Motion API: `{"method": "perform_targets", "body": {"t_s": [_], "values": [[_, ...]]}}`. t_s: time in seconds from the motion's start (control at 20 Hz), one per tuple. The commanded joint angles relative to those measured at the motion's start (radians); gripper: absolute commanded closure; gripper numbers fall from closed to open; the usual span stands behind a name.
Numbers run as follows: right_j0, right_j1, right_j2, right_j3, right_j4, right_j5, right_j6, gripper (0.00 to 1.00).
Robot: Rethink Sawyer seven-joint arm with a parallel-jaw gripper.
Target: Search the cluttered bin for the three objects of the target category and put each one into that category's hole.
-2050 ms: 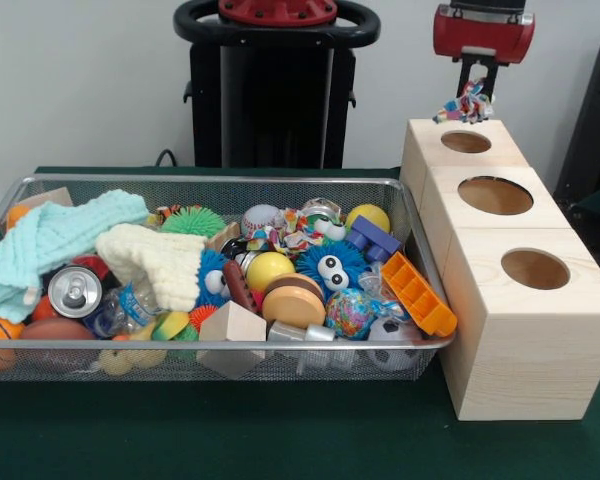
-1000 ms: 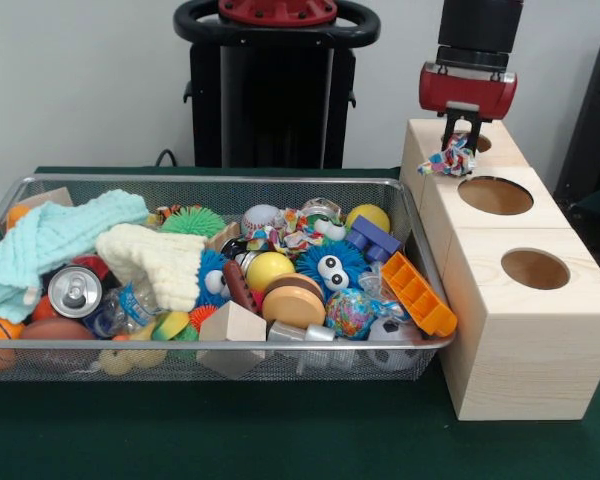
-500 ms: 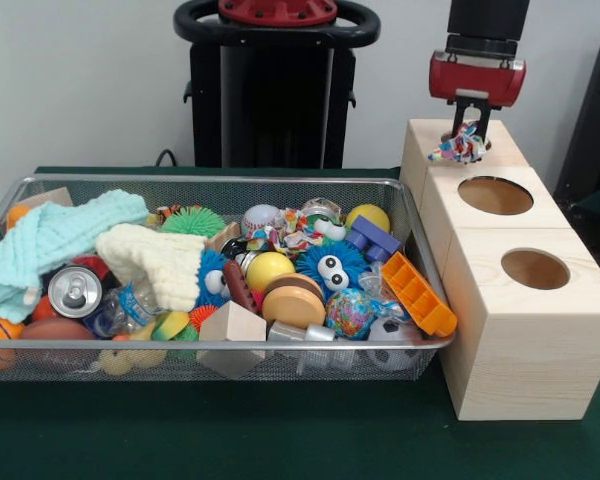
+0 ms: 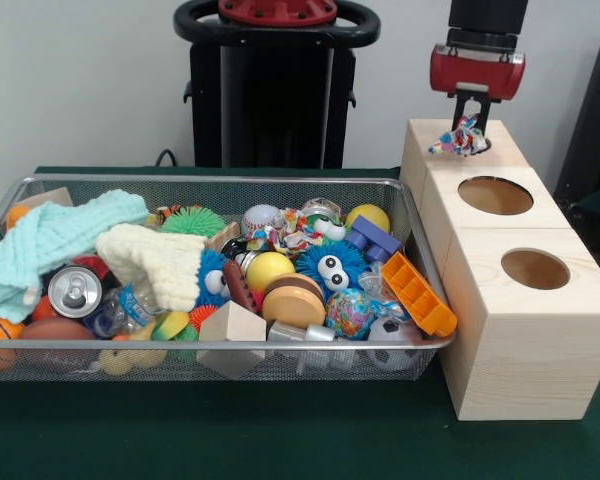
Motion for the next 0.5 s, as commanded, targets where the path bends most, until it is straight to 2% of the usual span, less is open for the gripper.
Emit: {"method": "perform_targets", "body": {"t_s": [0.05, 0.4, 0.5], "values": [[-0.044, 0.051, 0.085, 0.09, 0.014, -0.07, 0.253, 1.0], [-0.045, 0.111, 0.103, 0.118, -0.005, -0.178, 0.282, 1.0], [-0.037, 0.095, 0.102, 0.134, 0.005, -0.167, 0.281, 1.0]]}}
